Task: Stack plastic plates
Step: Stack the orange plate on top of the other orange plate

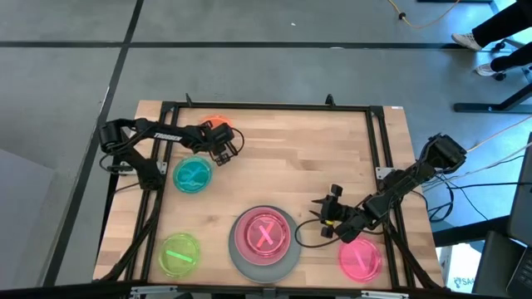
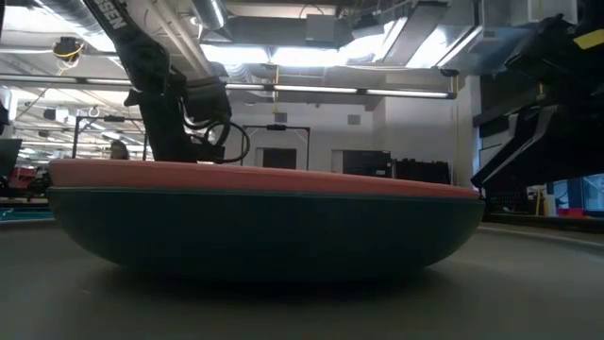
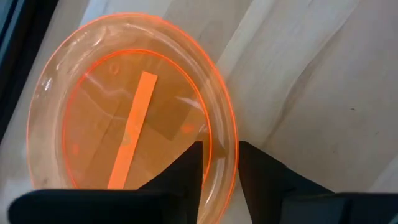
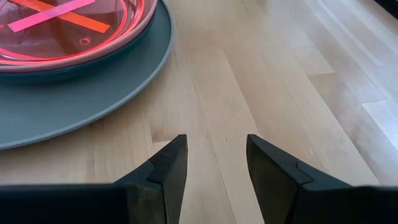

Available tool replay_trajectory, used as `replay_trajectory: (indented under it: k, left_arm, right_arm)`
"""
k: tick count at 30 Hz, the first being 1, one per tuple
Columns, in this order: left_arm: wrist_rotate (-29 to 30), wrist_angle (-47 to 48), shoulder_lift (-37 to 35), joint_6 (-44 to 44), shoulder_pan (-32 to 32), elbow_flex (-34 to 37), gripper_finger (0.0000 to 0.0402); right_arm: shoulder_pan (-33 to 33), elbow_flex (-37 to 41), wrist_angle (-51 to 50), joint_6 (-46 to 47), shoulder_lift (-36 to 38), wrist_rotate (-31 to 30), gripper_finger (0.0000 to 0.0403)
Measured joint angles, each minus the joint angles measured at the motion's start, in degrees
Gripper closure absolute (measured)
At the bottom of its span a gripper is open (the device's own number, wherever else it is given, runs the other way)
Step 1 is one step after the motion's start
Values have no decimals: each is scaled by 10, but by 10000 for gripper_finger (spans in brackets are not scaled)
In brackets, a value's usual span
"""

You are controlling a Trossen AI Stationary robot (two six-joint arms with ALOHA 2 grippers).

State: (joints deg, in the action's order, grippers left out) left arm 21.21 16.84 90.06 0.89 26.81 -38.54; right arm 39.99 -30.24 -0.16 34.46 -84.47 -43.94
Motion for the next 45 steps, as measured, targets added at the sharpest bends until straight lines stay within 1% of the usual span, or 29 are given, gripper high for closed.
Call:
replay_trajectory:
  k: [2,6,8,12,18,23,30,33,39,43,45]
  left_arm:
    - [-3,0,0,10,-1,0,328]
    - [-3,1,0,14,-8,0,385]
    - [0,1,1,14,-14,0,395]
    - [-4,4,-11,14,-41,0,397]
    - [-14,14,-69,9,-111,-4,399]
    - [-40,49,-112,-16,-187,-43,400]
    - [-106,48,-124,-28,-314,-109,401]
    - [-124,19,-124,-35,-368,-121,401]
    - [-147,-62,-124,-36,-466,-122,401]
    - [-144,-108,-107,-65,-518,-122,401]
    - [-143,-141,-91,-64,-538,-123,401]
  right_arm:
    - [0,0,0,0,0,0,247]
    - [1,0,0,0,0,0,247]
    - [1,0,0,0,0,0,247]
    - [1,0,0,2,0,0,247]
    - [1,0,1,2,0,0,247]
    - [1,0,2,3,0,0,247]
    - [1,0,3,5,0,0,247]
    - [1,0,3,5,0,0,247]
    - [1,0,3,5,0,0,247]
    - [1,0,3,5,0,0,247]
    - [1,0,4,5,0,0,247]
